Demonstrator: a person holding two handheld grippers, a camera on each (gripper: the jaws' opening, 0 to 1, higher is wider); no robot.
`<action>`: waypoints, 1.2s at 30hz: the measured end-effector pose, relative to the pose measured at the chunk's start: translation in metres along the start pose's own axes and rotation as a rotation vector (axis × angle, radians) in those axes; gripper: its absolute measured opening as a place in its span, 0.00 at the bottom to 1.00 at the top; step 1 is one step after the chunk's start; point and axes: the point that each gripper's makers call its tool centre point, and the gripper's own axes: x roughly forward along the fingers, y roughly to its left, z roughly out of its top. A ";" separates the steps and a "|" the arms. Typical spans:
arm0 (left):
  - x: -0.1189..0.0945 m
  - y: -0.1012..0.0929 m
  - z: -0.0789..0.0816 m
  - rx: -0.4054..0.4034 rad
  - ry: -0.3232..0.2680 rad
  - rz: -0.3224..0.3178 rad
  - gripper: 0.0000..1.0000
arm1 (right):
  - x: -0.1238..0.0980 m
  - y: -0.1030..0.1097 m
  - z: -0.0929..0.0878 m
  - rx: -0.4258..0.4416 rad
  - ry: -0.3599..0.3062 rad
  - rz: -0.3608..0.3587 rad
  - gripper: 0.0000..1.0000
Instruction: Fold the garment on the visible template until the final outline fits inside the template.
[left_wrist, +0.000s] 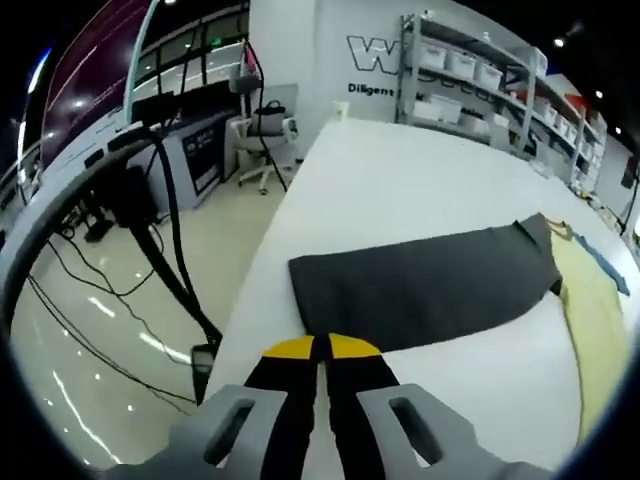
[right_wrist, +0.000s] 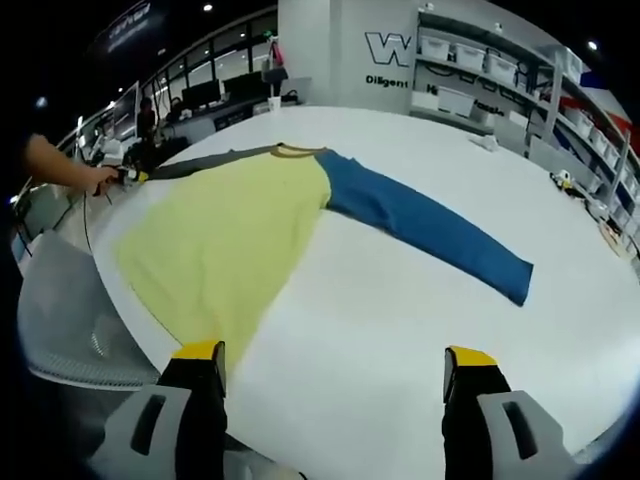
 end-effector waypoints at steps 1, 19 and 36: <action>0.003 0.002 0.000 0.011 0.012 -0.003 0.00 | 0.000 0.001 0.000 0.001 -0.003 0.002 0.86; -0.045 -0.102 0.115 -0.019 -0.169 -0.264 0.00 | 0.005 0.004 0.012 0.033 -0.071 0.041 0.85; -0.078 -0.208 0.206 0.041 -0.290 -0.487 0.00 | 0.001 0.001 0.007 0.084 -0.112 0.049 0.85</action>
